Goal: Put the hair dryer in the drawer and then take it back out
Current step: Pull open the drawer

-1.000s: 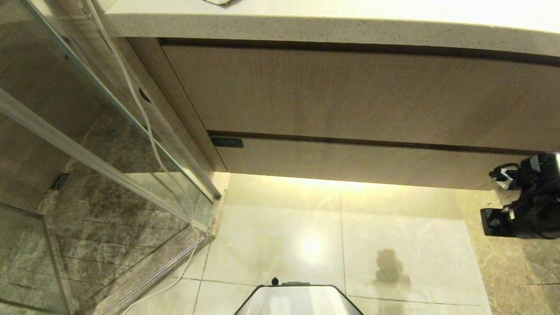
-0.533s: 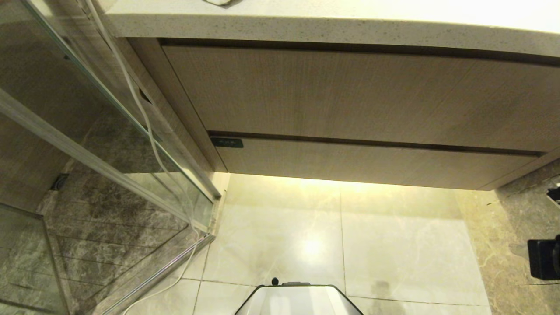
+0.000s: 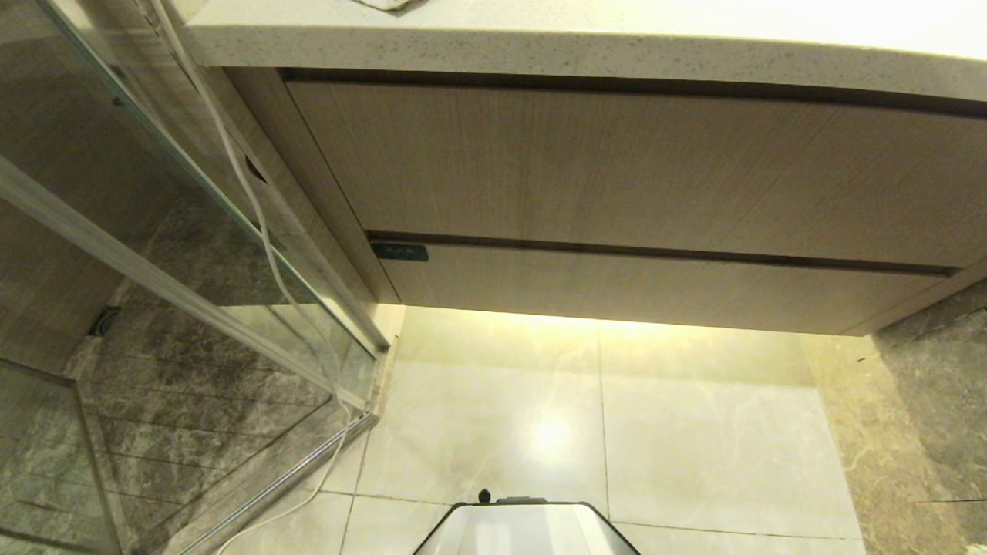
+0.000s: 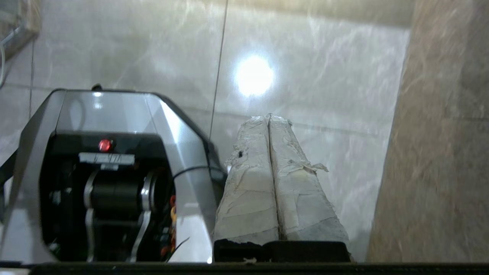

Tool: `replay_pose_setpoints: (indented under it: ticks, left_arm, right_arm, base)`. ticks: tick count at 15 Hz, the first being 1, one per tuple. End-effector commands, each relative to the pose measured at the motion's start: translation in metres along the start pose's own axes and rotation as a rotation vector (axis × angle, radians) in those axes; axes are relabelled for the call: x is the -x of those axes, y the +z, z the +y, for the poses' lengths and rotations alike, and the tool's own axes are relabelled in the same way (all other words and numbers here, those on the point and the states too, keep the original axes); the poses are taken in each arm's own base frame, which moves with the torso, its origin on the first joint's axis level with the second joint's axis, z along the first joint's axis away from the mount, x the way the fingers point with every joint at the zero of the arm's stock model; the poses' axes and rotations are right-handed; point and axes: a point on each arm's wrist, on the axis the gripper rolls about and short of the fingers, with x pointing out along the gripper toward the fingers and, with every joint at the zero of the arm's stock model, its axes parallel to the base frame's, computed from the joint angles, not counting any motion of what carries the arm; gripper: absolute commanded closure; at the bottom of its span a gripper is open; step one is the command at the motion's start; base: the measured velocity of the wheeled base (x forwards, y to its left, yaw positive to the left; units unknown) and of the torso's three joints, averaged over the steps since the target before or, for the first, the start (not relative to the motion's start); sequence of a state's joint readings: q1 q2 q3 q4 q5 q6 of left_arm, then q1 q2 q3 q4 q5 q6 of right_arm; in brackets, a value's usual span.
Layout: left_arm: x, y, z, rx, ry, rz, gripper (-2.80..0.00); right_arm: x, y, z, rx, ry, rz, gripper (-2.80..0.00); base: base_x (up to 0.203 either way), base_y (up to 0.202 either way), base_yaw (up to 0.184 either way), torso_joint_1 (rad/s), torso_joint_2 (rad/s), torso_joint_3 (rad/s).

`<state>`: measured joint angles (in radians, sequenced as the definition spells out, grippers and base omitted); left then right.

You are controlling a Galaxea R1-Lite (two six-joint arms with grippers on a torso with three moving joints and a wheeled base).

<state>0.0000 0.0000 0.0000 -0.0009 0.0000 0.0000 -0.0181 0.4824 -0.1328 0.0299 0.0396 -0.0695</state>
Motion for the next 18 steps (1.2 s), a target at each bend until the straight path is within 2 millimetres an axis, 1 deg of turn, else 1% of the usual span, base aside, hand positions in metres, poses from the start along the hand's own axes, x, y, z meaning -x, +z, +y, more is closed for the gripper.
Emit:
replay_pose_setpoints:
  ticks: [1, 4, 5, 7, 12, 18]
  left_arm:
    - [0.0, 0.0, 0.0, 0.0, 0.0, -0.002, 0.0]
    - [0.0, 0.0, 0.0, 0.0, 0.0, -0.002, 0.0]
    - [0.0, 0.0, 0.0, 0.0, 0.0, -0.001, 0.0]
    - [0.0, 0.0, 0.0, 0.0, 0.0, -0.001, 0.0]
    - [0.0, 0.0, 0.0, 0.0, 0.0, 0.001, 0.0]
    - [0.0, 0.0, 0.0, 0.0, 0.0, -0.001, 0.0]
  right_arm:
    - [0.013, -0.031, 0.002, 0.013, 0.003, -0.203, 0.0]
    - [0.026, -0.042, 0.003, -0.003, -0.027, -0.404, 0.0]
    - [0.028, -0.044, 0.003, -0.024, -0.03, -0.437, 0.0]
    - [0.025, -0.051, 0.003, -0.09, -0.028, -0.365, 0.0]
    - [0.026, -0.049, 0.003, -0.062, -0.027, -0.388, 0.0]
    - [0.026, -0.049, 0.003, -0.085, -0.029, -0.387, 0.0]
  base:
    - [0.0, 0.0, 0.0, 0.0, 0.0, 0.0]
    - [0.0, 0.0, 0.0, 0.0, 0.0, 0.0]
    - [0.0, 0.0, 0.0, 0.0, 0.0, 0.0]
    - [0.0, 0.0, 0.0, 0.0, 0.0, 0.0]
    - [0.0, 0.0, 0.0, 0.0, 0.0, 0.0]
    - [0.0, 0.0, 0.0, 0.0, 0.0, 0.0]
